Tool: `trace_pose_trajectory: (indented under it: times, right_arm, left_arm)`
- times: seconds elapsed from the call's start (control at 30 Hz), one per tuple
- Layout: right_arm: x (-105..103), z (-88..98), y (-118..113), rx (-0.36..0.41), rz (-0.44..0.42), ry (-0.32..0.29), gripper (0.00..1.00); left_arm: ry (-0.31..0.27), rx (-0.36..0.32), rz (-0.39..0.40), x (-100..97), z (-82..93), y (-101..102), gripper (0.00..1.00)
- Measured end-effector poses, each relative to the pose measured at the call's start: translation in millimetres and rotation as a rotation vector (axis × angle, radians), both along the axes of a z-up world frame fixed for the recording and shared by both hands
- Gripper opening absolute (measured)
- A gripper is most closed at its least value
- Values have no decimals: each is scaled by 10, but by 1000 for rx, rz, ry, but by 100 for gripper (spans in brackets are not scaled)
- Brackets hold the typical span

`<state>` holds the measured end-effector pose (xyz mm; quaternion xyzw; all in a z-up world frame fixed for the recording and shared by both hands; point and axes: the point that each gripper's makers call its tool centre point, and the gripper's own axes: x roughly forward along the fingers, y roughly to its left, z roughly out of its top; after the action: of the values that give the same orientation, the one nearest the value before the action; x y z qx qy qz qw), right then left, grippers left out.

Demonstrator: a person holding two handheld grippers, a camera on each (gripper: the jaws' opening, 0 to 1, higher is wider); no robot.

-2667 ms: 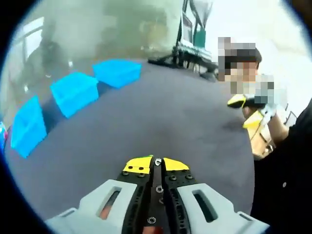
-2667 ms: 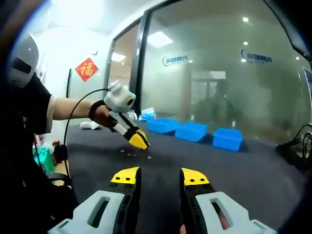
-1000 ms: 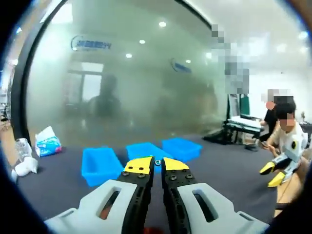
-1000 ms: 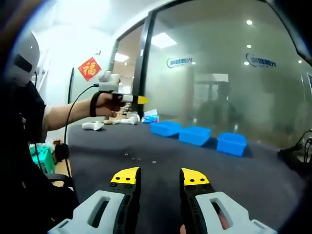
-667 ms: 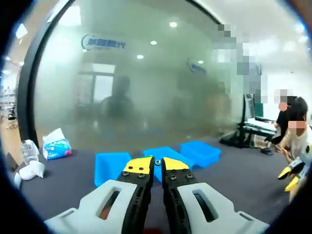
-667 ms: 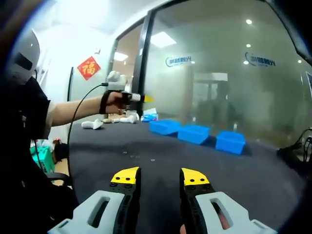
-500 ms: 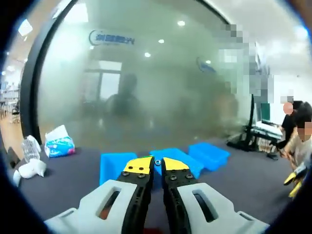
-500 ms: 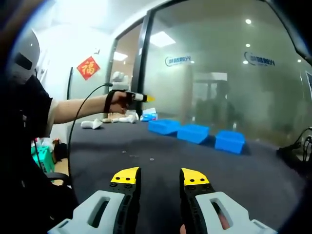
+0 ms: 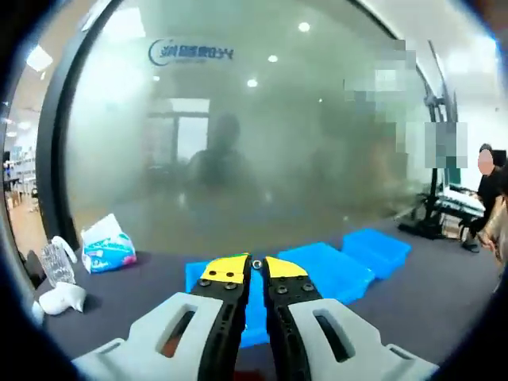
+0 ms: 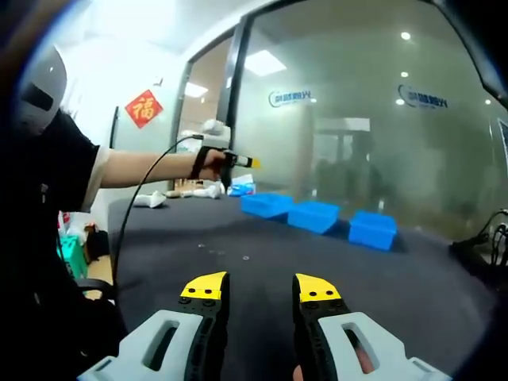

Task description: Sort the screws, nuts, and washers into the corresponding bins

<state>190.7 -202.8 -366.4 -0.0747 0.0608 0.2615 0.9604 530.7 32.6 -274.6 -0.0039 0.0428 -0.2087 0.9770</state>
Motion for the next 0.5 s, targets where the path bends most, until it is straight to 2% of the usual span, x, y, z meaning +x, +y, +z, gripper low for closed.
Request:
trace_pose_trajectory:
  times: [0.5]
  right_arm:
    - [13,4,-22,-5,-3,-2,28]
  left_arm:
    - [30,13,37,242,-165,-44,6]
